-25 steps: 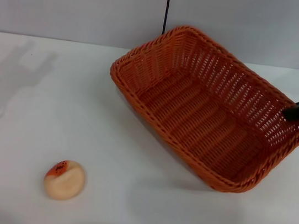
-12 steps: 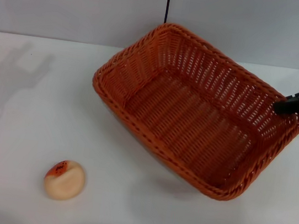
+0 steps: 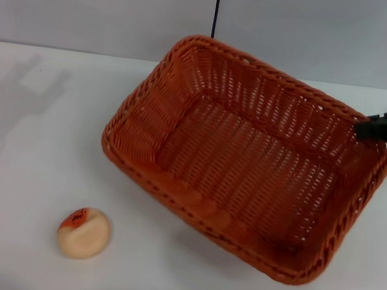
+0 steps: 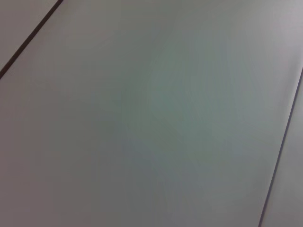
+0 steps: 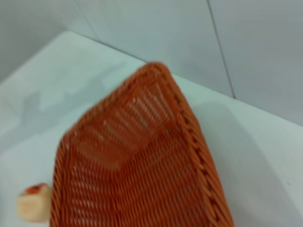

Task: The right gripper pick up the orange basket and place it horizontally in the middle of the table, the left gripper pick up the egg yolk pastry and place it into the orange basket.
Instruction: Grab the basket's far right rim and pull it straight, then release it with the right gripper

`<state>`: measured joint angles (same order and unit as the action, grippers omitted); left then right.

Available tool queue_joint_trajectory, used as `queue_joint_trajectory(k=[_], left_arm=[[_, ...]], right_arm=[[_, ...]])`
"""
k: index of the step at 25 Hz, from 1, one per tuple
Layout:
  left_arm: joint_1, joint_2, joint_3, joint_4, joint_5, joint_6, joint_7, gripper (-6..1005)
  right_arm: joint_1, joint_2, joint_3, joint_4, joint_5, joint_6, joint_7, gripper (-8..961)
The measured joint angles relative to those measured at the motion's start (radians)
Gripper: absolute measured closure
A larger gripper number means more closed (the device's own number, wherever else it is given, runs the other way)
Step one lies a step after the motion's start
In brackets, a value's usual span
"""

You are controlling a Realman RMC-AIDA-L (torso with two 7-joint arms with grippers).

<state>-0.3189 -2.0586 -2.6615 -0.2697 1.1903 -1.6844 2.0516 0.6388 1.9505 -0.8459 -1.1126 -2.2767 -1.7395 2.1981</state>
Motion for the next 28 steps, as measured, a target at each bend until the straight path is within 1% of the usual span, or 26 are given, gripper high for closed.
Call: queue_joint_trajectory(k=[3, 4, 8, 13, 19, 26, 27, 28], left_arm=[[0.000, 0.000, 0.000, 0.002, 0.000, 0.000, 0.002, 198], [0.000, 0.000, 0.000, 0.002, 0.000, 0.000, 0.002, 199], [0.000, 0.000, 0.005, 0.005, 0.000, 0.000, 0.003, 199], [0.000, 0.000, 0.005, 0.003, 0.000, -0.001, 0.001, 199], [-0.001, 0.000, 0.005, 0.001, 0.000, -0.006, 0.000, 199], [-0.002, 0.000, 0.005, -0.001, 0.000, -0.008, -0.001, 200], [-0.003, 0.000, 0.005, -0.001, 0.000, -0.008, -0.001, 200], [-0.004, 0.000, 0.005, -0.002, 0.000, -0.008, -0.001, 200]], right_arm=[[-0.018, -0.011, 0.027, 0.000, 0.060, -0.036, -0.024, 781], [-0.018, -0.011, 0.027, 0.000, 0.060, -0.036, -0.024, 781], [-0.020, -0.008, 0.098, 0.016, 0.096, -0.085, -0.076, 782], [-0.020, -0.014, 0.104, 0.040, 0.136, -0.103, -0.090, 782], [-0.021, -0.015, 0.129, 0.045, 0.162, -0.138, -0.106, 783], [-0.020, -0.031, 0.156, 0.064, 0.188, -0.179, -0.130, 784], [-0.018, -0.035, 0.156, 0.074, 0.189, -0.181, -0.135, 784], [-0.012, -0.046, 0.150, 0.110, 0.188, -0.177, -0.149, 785]])
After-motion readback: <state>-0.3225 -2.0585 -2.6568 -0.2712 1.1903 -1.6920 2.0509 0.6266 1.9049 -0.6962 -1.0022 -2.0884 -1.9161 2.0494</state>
